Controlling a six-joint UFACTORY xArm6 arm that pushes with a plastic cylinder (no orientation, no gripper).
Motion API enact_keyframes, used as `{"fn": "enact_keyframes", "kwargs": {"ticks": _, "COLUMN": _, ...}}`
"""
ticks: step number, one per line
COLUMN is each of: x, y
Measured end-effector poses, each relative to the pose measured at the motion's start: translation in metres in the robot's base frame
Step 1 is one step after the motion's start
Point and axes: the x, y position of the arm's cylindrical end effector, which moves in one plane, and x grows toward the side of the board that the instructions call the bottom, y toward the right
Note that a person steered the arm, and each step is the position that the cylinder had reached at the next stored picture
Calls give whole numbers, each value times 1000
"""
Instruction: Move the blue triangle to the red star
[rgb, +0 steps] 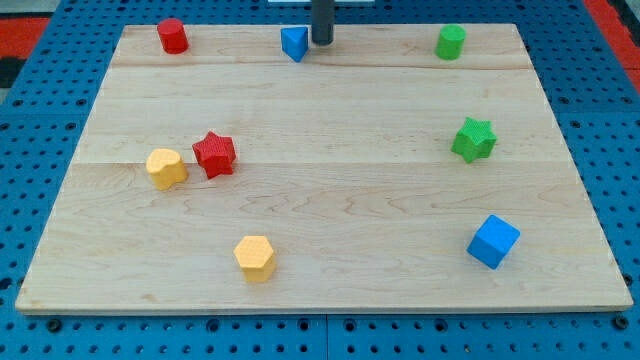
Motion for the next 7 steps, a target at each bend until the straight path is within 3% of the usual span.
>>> {"fn": "enact_keyframes", "kwargs": {"ticks": 1, "x": 7, "y": -12}}
{"fn": "enact_keyframes", "kwargs": {"ticks": 3, "x": -42, "y": 20}}
{"fn": "enact_keyframes", "kwargs": {"ticks": 4, "x": -50, "y": -14}}
{"fn": "enact_keyframes", "kwargs": {"ticks": 7, "x": 38, "y": -47}}
